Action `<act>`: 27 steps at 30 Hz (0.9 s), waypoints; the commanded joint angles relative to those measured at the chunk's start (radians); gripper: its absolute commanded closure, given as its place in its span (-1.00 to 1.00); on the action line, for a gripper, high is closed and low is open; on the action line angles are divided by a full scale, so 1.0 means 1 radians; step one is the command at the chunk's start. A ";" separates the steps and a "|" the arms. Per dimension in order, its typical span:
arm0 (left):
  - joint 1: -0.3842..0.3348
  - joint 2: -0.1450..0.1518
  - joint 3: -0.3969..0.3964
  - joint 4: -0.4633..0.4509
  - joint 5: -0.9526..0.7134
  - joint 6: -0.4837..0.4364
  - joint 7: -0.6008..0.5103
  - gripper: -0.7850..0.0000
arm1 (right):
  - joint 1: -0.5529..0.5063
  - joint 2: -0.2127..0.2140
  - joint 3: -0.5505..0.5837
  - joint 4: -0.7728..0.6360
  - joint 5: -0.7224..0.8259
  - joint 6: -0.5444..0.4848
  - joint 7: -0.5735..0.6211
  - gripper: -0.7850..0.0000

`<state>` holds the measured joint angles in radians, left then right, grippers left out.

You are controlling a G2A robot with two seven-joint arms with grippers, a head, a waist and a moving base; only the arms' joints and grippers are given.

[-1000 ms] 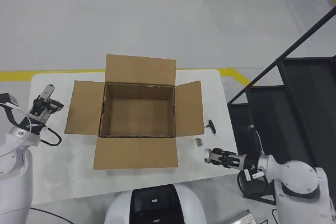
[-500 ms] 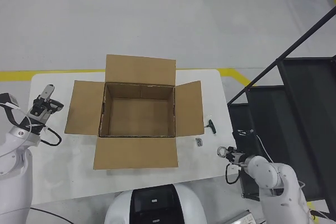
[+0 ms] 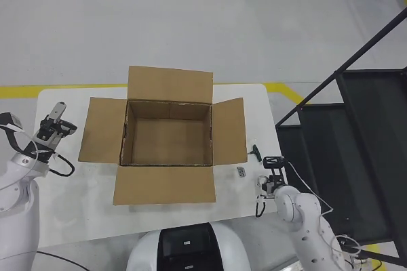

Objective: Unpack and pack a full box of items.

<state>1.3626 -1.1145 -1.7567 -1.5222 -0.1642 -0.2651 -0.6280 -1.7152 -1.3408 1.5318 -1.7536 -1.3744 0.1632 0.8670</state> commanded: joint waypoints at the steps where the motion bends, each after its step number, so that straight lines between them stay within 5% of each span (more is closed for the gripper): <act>1: 0.000 0.000 0.000 0.000 0.000 0.000 0.000 -1.00 | 0.017 -0.002 -0.016 0.020 -0.010 0.028 0.003 1.00; 6: 0.000 0.000 0.000 0.000 0.000 0.000 0.000 -1.00 | 0.054 -0.007 -0.046 0.063 -0.019 0.061 0.002 0.91; 9: 0.000 0.000 0.000 0.000 0.000 0.000 0.000 -1.00 | 0.071 -0.009 -0.057 0.081 -0.017 0.076 -0.002 0.33; 13: 0.000 0.000 0.000 0.000 0.000 0.000 0.000 -1.00 | 0.091 -0.011 -0.060 0.100 -0.016 0.098 -0.010 -0.99; 23: 0.000 0.000 0.000 0.000 0.000 0.000 0.000 -1.00 | 0.053 -0.002 0.043 -0.075 0.005 0.125 0.009 -1.00; 27: 0.000 0.000 0.000 0.000 0.000 0.000 0.000 -1.00 | 0.026 -0.004 0.125 -0.190 0.228 0.080 0.001 -1.00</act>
<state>1.3626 -1.1145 -1.7567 -1.5222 -0.1642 -0.2651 -0.6280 -1.6849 -1.3433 1.6357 -1.9182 -1.2534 0.2657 0.8716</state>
